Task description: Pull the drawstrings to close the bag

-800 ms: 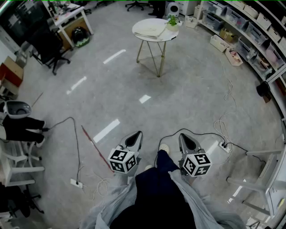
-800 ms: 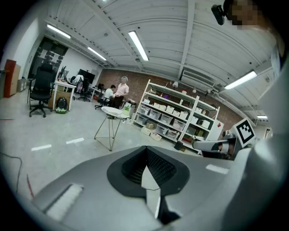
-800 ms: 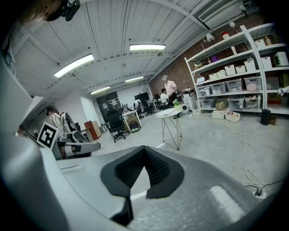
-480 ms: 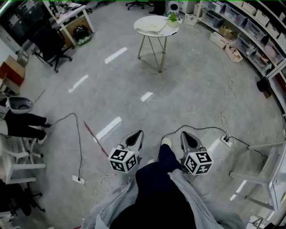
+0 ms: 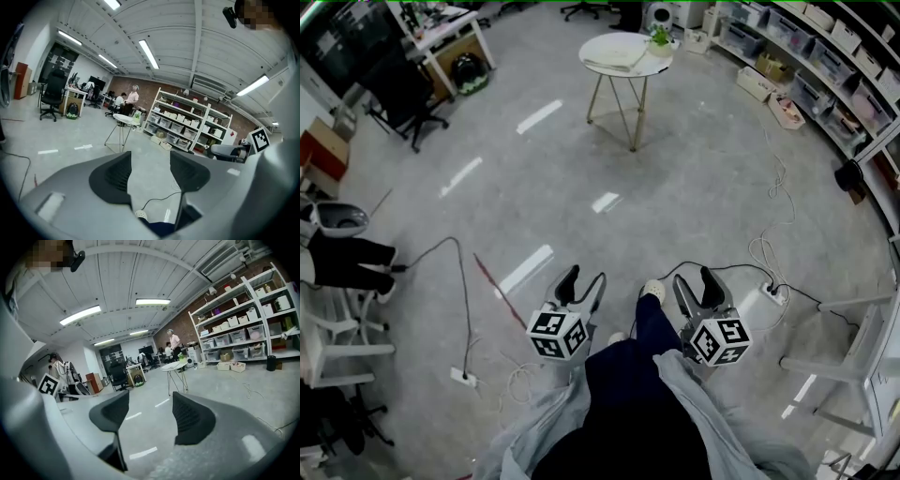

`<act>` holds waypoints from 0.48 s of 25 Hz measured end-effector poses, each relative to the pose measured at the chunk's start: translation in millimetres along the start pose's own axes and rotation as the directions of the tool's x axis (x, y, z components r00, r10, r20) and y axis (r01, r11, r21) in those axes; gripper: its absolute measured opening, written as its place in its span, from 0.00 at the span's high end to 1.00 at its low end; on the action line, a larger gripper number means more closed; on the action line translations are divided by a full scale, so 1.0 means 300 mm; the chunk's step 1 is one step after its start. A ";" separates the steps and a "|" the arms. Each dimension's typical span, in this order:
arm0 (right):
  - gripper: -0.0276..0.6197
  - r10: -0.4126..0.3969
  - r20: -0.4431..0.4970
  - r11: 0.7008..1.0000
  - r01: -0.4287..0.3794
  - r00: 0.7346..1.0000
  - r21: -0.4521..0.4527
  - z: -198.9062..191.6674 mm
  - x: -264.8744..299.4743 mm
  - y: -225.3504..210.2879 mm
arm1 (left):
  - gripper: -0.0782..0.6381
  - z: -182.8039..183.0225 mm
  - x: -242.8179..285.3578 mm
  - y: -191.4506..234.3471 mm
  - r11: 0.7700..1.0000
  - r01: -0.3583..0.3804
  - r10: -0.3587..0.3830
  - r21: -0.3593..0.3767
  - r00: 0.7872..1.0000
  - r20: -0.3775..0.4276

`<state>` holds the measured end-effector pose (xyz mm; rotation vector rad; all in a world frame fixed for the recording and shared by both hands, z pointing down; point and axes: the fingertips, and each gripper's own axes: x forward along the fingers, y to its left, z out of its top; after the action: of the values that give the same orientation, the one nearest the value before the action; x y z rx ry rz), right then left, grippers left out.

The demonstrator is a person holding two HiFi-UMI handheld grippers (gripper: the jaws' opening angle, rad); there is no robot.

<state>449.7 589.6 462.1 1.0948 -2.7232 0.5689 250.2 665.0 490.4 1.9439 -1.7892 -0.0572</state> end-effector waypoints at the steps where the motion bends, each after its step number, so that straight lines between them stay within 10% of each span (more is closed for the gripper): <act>1: 0.53 0.004 0.000 1.000 -0.004 1.000 -0.012 0.007 0.011 -0.004 | 0.54 0.012 0.009 0.008 1.000 -0.007 0.007 0.001 1.000 0.008; 12: 0.60 0.057 -0.026 0.997 -0.058 0.998 -0.041 0.115 0.280 -0.118 | 0.67 0.151 0.221 0.094 0.997 -0.066 0.065 0.036 0.997 0.049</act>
<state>413.5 499.1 464.0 0.9954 -2.7398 0.5279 217.4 587.0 481.0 1.9233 -1.8966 -0.0486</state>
